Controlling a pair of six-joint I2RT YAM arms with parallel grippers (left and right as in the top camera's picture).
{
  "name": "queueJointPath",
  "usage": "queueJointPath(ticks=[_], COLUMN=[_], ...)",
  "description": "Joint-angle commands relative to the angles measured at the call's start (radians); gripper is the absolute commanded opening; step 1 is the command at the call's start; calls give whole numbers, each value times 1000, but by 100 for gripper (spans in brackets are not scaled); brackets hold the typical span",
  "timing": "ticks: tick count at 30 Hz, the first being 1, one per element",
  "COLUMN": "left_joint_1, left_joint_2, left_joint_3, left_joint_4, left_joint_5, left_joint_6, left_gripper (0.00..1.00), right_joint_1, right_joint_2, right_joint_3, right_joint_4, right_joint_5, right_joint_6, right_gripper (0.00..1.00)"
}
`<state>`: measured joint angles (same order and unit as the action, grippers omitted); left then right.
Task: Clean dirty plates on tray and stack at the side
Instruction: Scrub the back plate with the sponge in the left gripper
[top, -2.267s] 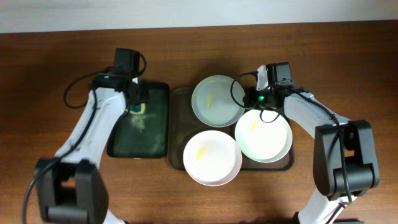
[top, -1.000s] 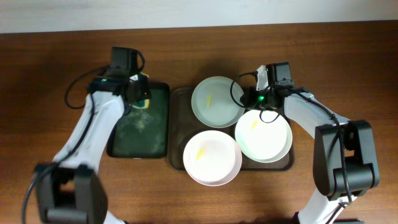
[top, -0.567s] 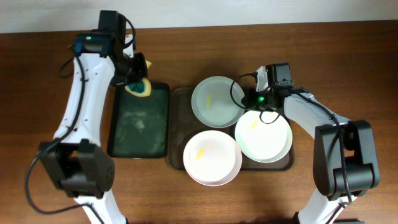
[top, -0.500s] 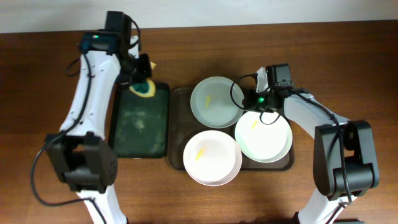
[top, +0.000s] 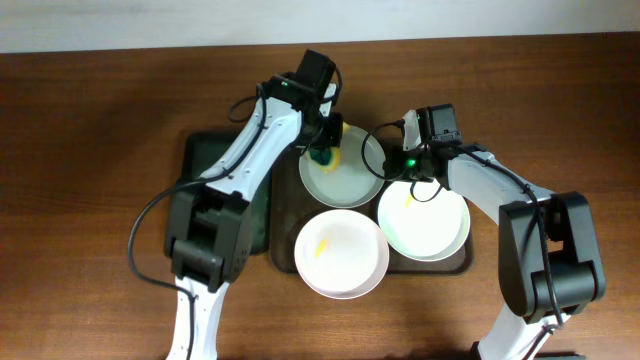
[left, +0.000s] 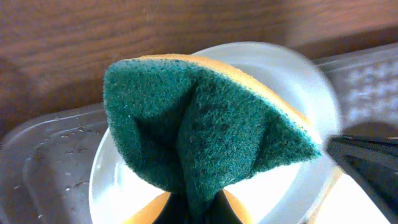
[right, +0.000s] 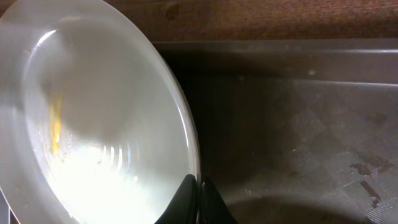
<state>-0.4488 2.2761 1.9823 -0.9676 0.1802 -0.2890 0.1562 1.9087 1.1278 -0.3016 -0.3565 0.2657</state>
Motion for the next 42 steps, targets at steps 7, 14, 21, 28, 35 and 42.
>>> queueJointPath(ticks=[7, 14, 21, 28, 35, 42], left_joint_1=[11, -9, -90, -101, -101, -68], left_joint_2=[96, 210, 232, 232, 232, 232], left_joint_3=[14, 14, 14, -53, -67, -64], left_joint_4=[2, 14, 5, -9, 7, 66], left_joint_5=[-39, -68, -24, -25, 198, 437], left_joint_6=[-14, -13, -10, -11, -10, -10], left_gripper=[0, 0, 0, 0, 0, 0], right_joint_1=[4, 4, 4, 4, 4, 4], right_joint_2=[13, 13, 13, 13, 13, 13], right_joint_3=[-7, -7, -7, -7, -7, -7], right_joint_4=[0, 0, 0, 2, 3, 3], right_joint_5=[20, 20, 16, 8, 8, 8], right_joint_6=[1, 2, 2, 5, 6, 6], right_gripper=[4, 4, 4, 4, 4, 4])
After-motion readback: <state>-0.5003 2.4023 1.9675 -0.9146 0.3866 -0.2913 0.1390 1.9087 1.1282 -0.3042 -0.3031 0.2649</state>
